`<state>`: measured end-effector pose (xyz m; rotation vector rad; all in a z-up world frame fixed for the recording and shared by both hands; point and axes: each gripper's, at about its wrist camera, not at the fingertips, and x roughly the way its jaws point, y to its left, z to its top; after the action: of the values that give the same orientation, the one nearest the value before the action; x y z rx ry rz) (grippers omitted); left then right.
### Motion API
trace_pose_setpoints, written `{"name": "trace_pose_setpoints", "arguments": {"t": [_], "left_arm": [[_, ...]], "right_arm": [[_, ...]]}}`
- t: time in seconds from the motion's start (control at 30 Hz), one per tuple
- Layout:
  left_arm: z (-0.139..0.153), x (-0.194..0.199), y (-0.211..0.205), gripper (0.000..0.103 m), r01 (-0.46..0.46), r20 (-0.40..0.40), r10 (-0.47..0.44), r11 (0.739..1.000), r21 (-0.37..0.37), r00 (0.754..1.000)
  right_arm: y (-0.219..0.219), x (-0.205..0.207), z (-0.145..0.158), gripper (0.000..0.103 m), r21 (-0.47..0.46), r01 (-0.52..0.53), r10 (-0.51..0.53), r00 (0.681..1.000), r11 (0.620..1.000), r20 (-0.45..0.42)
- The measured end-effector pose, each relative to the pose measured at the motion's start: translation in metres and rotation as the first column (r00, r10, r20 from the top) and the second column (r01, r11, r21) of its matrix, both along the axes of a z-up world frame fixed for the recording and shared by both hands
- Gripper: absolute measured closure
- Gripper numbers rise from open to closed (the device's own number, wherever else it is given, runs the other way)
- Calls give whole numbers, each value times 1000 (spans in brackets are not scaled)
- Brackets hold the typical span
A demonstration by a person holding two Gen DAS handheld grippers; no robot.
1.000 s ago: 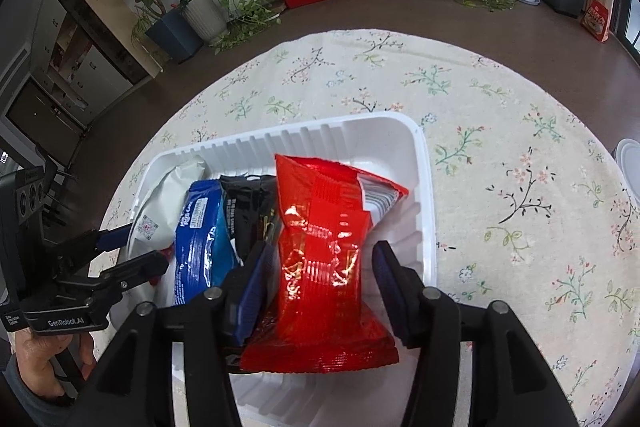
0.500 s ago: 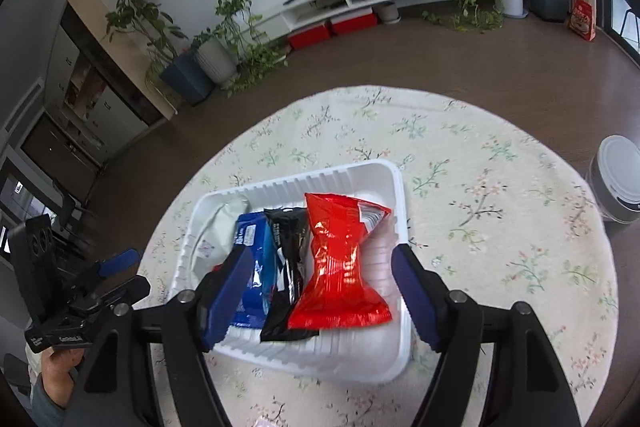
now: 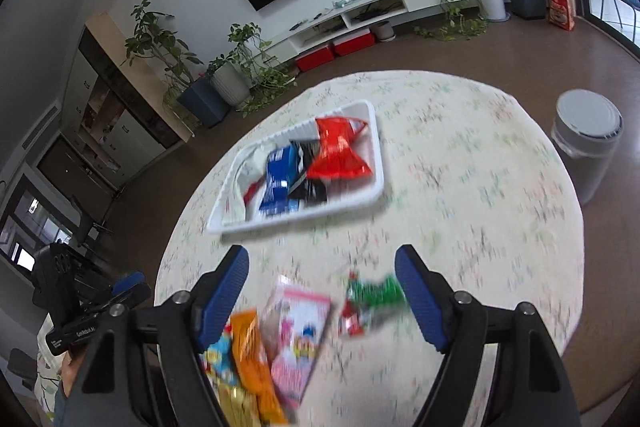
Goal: Organize snacks
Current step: 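Move both tools back to the pile and grasp the gold bar with the right tool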
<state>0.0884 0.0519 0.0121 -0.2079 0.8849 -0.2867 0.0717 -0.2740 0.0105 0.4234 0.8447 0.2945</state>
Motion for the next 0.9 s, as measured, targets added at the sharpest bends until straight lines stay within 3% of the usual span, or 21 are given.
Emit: {"name": "trace_pose_setpoints", "arguments": {"t": [0.2,0.4,0.53,0.73,0.9], "left_arm": [[-9,-56,-10,0,-25,13,25,1000,4,1000],[-12,-71,-37,0,9,6,-10,996,93,1000],[-14,-73,-53,0,38,-2,-38,991,128,999],[-19,-65,-73,1,84,-27,-81,981,177,996],[-23,-56,-67,2,70,-37,-65,981,182,997]], "right_arm": [[26,-69,-5,25,-66,-6,8,1000,998,29],[73,-111,-19,25,-98,-47,51,998,994,39],[106,-120,-32,25,-164,-108,110,994,981,6],[122,-121,-48,39,-215,-127,122,992,968,-38],[127,-118,-59,49,-208,-132,119,990,969,-73]]}}
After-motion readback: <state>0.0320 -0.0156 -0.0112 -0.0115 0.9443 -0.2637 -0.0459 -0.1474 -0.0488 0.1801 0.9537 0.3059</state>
